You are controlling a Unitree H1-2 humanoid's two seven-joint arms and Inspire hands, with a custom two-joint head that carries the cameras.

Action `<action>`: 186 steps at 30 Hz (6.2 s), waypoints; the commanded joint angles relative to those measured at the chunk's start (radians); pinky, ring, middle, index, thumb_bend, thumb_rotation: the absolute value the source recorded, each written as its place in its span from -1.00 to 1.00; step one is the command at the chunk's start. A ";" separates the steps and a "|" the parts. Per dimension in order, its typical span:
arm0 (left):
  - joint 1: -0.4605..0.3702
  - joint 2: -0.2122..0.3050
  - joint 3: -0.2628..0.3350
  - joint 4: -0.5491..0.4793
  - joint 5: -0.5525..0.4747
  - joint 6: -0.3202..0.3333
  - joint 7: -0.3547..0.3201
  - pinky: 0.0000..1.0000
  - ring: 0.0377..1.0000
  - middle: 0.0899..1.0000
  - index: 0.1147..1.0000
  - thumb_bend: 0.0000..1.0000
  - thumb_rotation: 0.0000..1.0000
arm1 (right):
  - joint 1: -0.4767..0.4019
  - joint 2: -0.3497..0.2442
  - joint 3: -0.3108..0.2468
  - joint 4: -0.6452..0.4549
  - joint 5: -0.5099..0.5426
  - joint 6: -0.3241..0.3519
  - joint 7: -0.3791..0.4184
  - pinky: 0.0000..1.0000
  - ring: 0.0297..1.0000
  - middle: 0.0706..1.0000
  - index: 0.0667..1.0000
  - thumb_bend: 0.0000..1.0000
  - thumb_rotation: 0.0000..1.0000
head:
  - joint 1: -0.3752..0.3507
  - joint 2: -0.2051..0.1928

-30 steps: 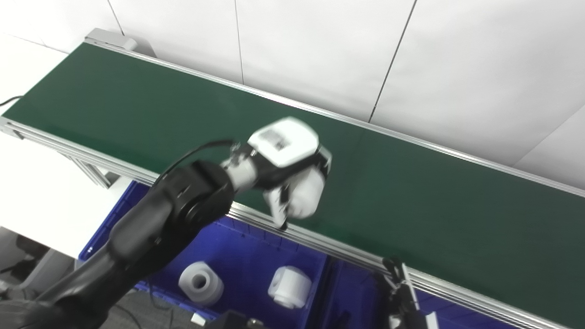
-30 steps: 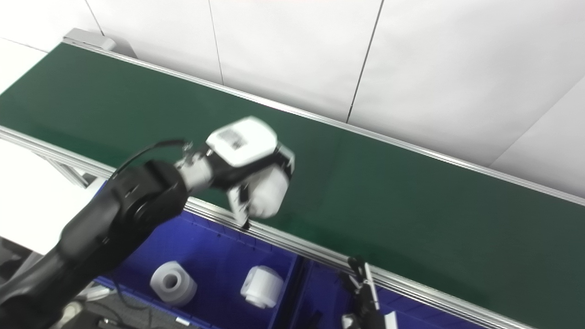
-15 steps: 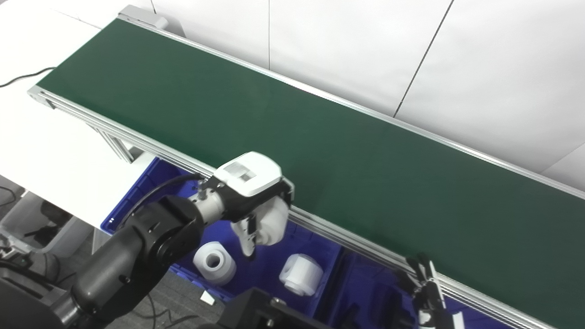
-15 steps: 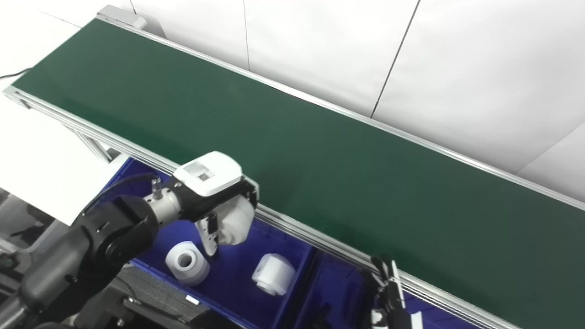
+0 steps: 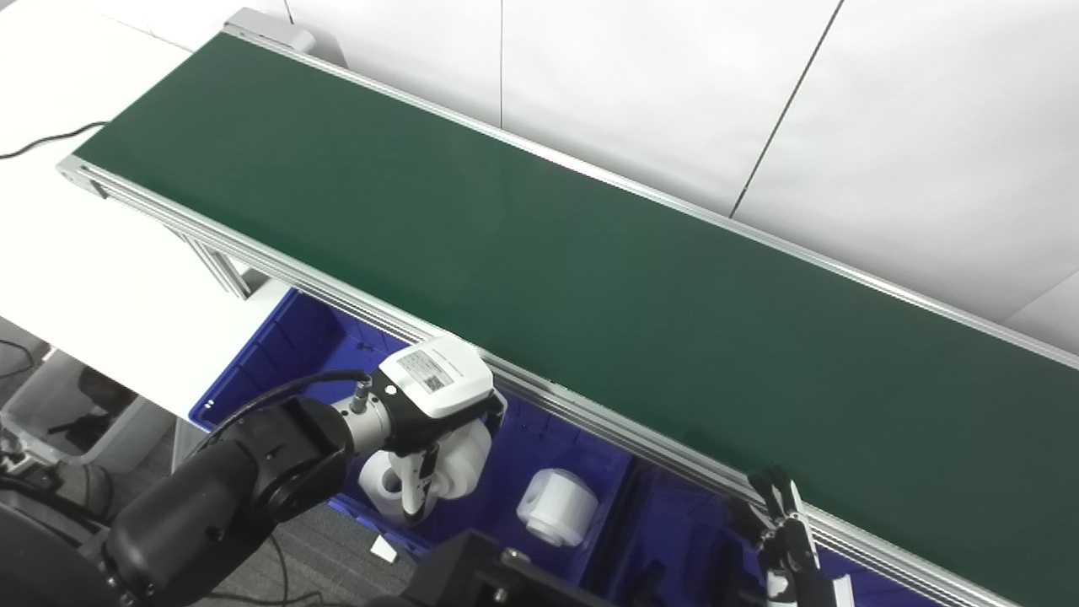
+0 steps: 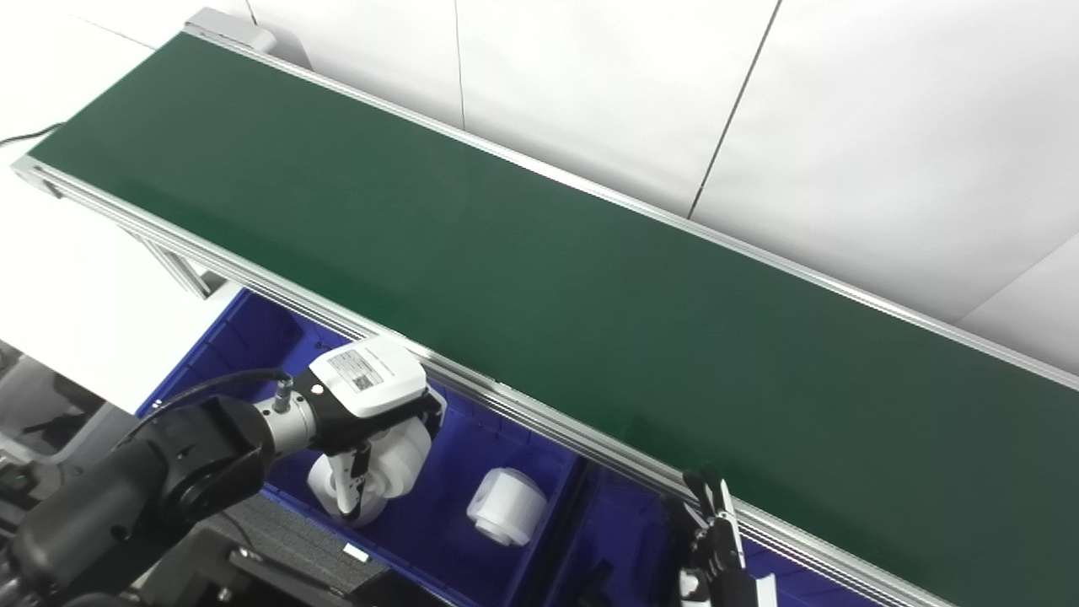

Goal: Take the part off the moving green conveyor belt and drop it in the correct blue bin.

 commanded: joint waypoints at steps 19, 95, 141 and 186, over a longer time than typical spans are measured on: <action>0.021 -0.055 0.037 -0.013 0.119 0.004 0.076 0.25 0.41 0.54 0.45 0.81 -0.45 | 0.002 0.012 -0.002 -0.014 0.004 -0.018 0.007 0.57 0.61 0.82 0.92 0.54 0.95 | -0.021 -0.011; 0.110 -0.192 0.167 -0.196 -0.207 -0.199 0.310 0.41 0.50 0.35 0.09 0.88 -0.58 | 0.015 0.015 -0.004 -0.043 -0.005 0.007 0.009 0.55 0.60 0.81 0.91 0.56 0.99 | -0.050 -0.006; 0.107 -0.302 0.151 -0.189 -0.656 -0.315 0.461 0.42 0.75 0.93 0.99 1.00 0.39 | 0.014 0.013 -0.011 -0.037 0.005 0.003 0.025 0.57 0.61 0.81 0.89 0.57 0.98 | -0.068 -0.005; -0.112 -0.515 0.027 -0.056 -1.036 -0.403 0.550 0.96 1.00 1.00 1.00 0.95 0.76 | -0.062 0.201 0.010 -0.512 -0.472 -0.164 -0.267 1.00 1.00 1.00 1.00 0.87 0.98 | -0.749 -0.128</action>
